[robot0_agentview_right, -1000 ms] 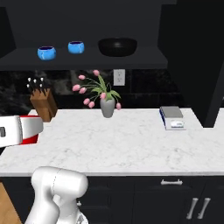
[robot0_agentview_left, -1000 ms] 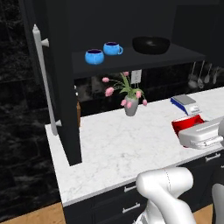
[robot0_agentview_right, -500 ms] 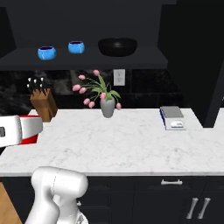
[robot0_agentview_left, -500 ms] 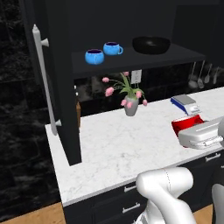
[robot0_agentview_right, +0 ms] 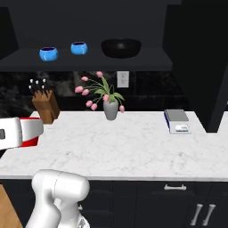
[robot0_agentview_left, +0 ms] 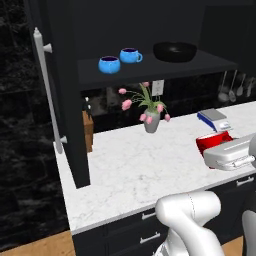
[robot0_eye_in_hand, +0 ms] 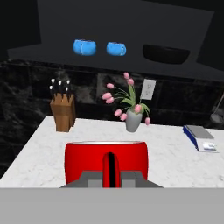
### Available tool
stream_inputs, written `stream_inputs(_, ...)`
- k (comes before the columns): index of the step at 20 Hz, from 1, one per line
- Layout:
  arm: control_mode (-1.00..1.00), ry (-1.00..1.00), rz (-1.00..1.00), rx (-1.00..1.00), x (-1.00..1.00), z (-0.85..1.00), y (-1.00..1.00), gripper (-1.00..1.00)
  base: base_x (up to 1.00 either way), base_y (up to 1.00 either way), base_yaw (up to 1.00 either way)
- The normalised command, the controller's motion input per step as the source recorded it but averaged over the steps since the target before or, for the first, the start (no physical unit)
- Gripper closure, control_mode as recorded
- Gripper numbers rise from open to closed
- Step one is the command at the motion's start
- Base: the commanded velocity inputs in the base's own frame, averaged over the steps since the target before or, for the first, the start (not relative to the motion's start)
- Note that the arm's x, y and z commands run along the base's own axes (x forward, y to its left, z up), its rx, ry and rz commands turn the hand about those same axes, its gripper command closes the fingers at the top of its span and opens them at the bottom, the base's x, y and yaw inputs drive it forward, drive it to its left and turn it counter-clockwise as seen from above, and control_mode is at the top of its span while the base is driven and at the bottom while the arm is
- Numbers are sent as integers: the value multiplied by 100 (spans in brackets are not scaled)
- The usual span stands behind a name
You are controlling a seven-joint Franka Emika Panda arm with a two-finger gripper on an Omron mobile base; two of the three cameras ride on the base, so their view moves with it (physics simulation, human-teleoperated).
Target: Gather all objects into one cabinet and sort the glasses and bowls to opposite sides.
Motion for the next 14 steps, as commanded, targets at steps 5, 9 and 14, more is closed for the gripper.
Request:
stream_inputs(5, 100, 0, 0, 0, 0, 0, 0, 100, 93, -63, -9)
stream_inputs(9, 100, 0, 0, 0, 0, 0, 0, 100, 61, 0, -8)
stream_inputs(14, 100, 0, 0, 0, 0, 0, 0, 100, 88, 0, -12)
